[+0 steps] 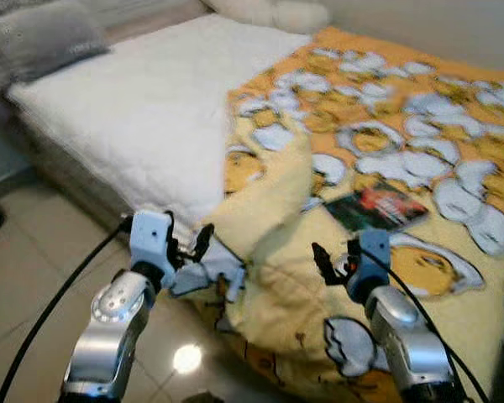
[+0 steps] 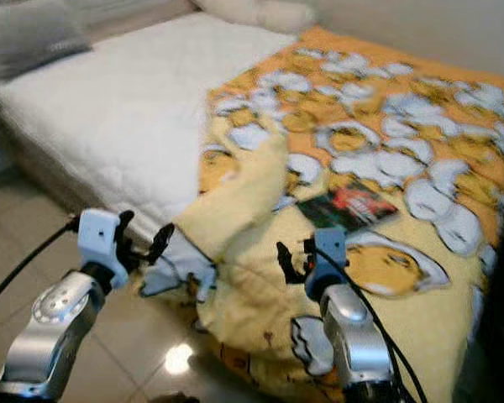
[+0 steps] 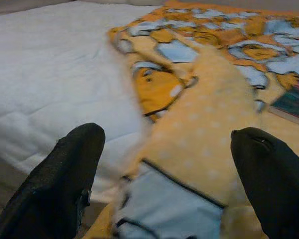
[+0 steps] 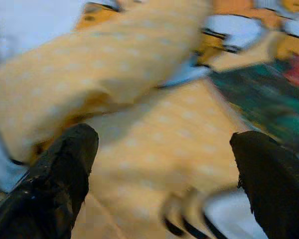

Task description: Clean up the room

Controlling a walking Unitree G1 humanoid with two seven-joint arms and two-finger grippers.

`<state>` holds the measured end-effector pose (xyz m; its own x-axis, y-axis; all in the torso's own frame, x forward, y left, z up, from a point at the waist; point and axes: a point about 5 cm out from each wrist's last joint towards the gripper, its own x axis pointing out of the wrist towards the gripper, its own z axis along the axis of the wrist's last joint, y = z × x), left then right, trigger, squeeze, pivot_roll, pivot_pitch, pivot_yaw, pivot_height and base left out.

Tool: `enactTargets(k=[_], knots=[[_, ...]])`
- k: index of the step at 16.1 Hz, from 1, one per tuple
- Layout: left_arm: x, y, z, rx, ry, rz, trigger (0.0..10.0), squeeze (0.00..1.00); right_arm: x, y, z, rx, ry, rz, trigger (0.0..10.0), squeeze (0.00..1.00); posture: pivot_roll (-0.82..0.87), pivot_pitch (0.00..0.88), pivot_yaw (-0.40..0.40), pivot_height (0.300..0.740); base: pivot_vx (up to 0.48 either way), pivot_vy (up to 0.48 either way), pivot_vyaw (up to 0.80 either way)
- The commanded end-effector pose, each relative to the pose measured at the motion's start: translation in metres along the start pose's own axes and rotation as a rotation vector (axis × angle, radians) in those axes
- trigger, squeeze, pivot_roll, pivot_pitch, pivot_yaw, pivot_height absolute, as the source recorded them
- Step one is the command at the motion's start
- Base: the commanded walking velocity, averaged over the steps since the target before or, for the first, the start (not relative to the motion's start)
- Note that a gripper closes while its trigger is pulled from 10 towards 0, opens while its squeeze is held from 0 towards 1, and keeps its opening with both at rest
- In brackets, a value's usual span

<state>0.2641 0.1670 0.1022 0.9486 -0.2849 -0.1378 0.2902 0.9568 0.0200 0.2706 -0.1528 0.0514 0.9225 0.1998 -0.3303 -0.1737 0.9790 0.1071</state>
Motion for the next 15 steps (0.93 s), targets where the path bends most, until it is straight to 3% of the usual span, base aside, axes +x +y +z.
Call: enactTargets(k=[1,4,9,15], knots=[[-0.001,0.003,0.003,0.005,-0.009,0.001,10.0,0.0,0.002,0.007,0.005,-0.005,-0.021,0.032,10.0,0.0,0.0,0.0,0.028,0.74,0.311,0.0,0.8],[-0.001,0.004,0.002,0.008,-0.005,0.004,10.0,0.0,0.002,0.009,0.006,-0.019,-0.032,0.037,10.0,0.0,0.0,0.0,0.028,0.74,0.33,0.0,0.8],[0.0,0.003,0.002,0.015,0.005,0.001,10.0,0.0,0.003,-0.002,0.005,0.002,-0.036,-0.059,10.0,0.0,0.0,0.0,0.032,0.74,0.329,0.0,0.0],[0.004,-0.007,0.001,0.032,0.007,-0.067,10.0,0.0,-0.002,-0.014,0.001,0.037,-0.038,-0.157,10.0,0.0,-0.02,0.0,0.048,0.74,0.0,0.0,0.0]])
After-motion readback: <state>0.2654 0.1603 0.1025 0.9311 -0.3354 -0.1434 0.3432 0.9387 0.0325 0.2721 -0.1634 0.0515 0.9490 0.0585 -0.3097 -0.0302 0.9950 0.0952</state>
